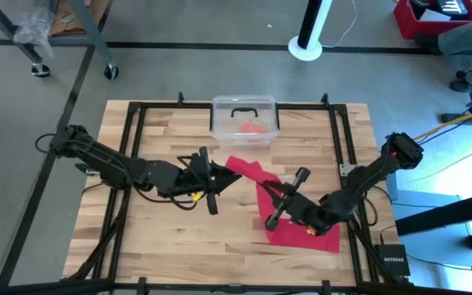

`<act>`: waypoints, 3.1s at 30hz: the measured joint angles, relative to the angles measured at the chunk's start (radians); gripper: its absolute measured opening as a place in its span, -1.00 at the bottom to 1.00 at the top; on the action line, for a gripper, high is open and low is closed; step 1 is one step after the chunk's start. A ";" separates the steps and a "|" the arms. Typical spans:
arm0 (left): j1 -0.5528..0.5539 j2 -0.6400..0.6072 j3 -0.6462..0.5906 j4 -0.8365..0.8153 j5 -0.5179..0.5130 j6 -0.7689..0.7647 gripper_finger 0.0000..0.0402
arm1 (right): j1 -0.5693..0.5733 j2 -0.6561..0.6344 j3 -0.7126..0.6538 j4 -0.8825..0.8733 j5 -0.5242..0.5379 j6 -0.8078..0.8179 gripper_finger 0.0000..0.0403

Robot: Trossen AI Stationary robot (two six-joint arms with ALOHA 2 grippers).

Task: Roll bandage
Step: Roll the red bandage

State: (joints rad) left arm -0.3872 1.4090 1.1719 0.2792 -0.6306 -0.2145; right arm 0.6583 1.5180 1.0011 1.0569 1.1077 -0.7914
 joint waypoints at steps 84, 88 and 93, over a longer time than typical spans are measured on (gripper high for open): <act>0.071 0.401 0.004 -0.712 0.518 -0.478 -0.71 | -0.061 0.032 -0.006 -1.480 -0.429 1.233 -0.15; 0.083 0.406 0.004 -0.706 0.518 -0.480 -0.69 | -0.063 0.031 -0.006 -1.475 -0.419 1.205 -0.15; 0.096 0.419 0.004 -0.682 0.500 -0.427 -0.46 | -0.063 0.031 -0.006 -1.469 -0.396 1.154 -0.15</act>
State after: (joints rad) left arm -0.2913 1.8280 1.1763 -0.4031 -0.1310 -0.6411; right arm 0.5953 1.5494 0.9947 -0.4119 0.7117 0.3624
